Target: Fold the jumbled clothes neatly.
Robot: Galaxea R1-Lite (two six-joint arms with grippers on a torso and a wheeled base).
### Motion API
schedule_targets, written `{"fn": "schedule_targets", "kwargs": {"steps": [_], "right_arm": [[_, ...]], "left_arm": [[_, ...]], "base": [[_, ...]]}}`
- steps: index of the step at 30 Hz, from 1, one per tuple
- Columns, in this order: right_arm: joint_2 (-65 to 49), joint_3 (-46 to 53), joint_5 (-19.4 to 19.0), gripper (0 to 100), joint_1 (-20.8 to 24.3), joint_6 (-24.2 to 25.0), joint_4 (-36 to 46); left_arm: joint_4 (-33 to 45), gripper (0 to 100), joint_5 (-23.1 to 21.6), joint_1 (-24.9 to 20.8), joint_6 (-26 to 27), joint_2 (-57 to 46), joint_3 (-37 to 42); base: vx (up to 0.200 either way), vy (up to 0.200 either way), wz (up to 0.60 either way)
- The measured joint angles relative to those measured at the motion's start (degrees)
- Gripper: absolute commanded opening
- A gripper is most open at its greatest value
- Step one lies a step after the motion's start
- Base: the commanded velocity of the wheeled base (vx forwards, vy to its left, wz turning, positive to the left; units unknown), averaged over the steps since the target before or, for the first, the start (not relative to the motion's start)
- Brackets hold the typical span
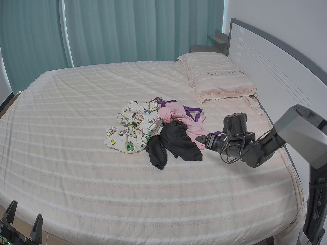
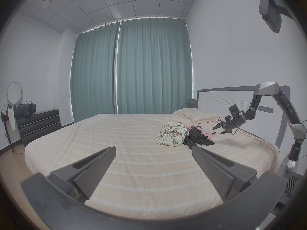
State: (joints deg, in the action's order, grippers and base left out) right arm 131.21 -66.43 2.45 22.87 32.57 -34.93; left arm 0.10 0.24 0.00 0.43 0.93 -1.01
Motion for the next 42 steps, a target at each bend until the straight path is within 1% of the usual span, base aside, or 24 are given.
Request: {"fn": "schedule_targets", "kwargs": {"steps": [7, 12, 16, 22, 23, 28, 33, 39, 42], "right_arm": [[10.5, -9.3, 1.6, 100, 1.2, 0.4, -0.2], [15.5, -14.3, 3.2, 100, 1.5, 0.4, -0.2], [17.7, -17.9, 4.8, 100, 1.9, 0.2, 0.1], [20.1, -20.6, 5.1, 100, 3.4, 0.2, 0.9], [20.5, -21.0, 5.1, 0, 3.6, 0.2, 0.9], [21.9, -22.4, 5.2, 0, 4.5, 1.0, 0.4], [21.1, -21.3, 4.5, 0, 4.2, 5.4, 0.4], [18.4, -15.4, 1.6, 0, 3.5, 8.8, 0.2], [16.3, -11.1, -0.9, 0, 2.9, 10.5, 0.2]], "left_arm": [[0.0, 100, 0.0, 0.0, 0.0, 0.0, 0.0], [0.0, 100, 0.0, 0.0, 0.0, 0.0, 0.0], [0.0, 100, 0.0, 0.0, 0.0, 0.0, 0.0], [0.0, 100, 0.0, 0.0, 0.0, 0.0, 0.0], [0.0, 100, 0.0, 0.0, 0.0, 0.0, 0.0], [0.0, 100, 0.0, 0.0, 0.0, 0.0, 0.0], [0.0, 100, 0.0, 0.0, 0.0, 0.0, 0.0], [0.0, 100, 0.0, 0.0, 0.0, 0.0, 0.0], [0.0, 100, 0.0, 0.0, 0.0, 0.0, 0.0]], "base": [[0.000, 0.000, 0.00], [0.000, 0.000, 0.00], [0.000, 0.000, 0.00], [0.000, 0.000, 0.00], [0.000, 0.000, 0.00], [0.000, 0.000, 0.00], [0.000, 0.000, 0.00], [0.000, 0.000, 0.00], [0.000, 0.000, 0.00]]}}
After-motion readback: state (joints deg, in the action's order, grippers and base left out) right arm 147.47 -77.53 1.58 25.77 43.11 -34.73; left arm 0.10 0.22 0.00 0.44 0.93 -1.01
